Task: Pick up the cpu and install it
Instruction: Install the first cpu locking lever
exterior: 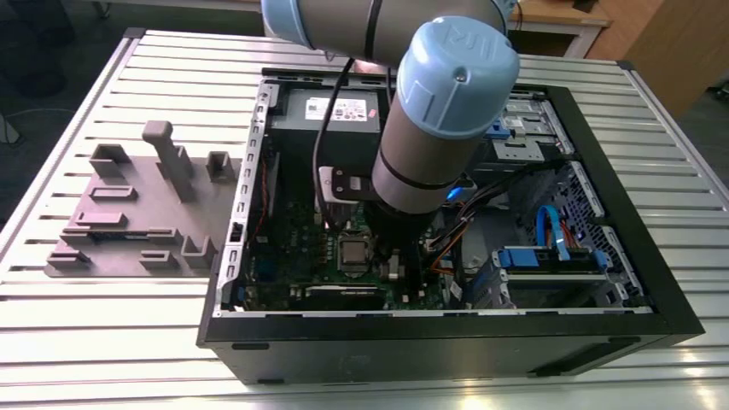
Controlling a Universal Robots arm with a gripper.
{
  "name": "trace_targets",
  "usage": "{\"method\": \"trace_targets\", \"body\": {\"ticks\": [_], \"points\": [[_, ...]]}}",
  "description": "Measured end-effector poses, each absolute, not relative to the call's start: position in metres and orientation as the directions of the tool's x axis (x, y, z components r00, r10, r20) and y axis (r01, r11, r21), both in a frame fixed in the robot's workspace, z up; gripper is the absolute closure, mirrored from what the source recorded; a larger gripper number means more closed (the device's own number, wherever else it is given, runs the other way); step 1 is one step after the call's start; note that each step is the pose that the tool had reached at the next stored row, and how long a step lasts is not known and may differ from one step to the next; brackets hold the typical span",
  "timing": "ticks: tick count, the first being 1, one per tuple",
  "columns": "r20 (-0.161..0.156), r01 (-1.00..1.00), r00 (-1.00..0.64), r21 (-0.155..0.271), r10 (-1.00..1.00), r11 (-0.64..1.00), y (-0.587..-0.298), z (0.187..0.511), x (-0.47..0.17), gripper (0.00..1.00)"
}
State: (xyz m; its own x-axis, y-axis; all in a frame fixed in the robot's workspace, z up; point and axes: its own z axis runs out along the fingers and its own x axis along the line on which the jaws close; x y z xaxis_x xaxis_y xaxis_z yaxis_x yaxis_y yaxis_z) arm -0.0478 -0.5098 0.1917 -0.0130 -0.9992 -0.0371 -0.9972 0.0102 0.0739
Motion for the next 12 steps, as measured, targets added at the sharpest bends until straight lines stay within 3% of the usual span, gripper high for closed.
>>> {"method": "trace_targets", "body": {"ticks": [12], "points": [[-0.04, -0.997, -0.009, 0.074, -0.999, 0.006, -0.5096, 0.1887, -0.0407, 0.9]]}}
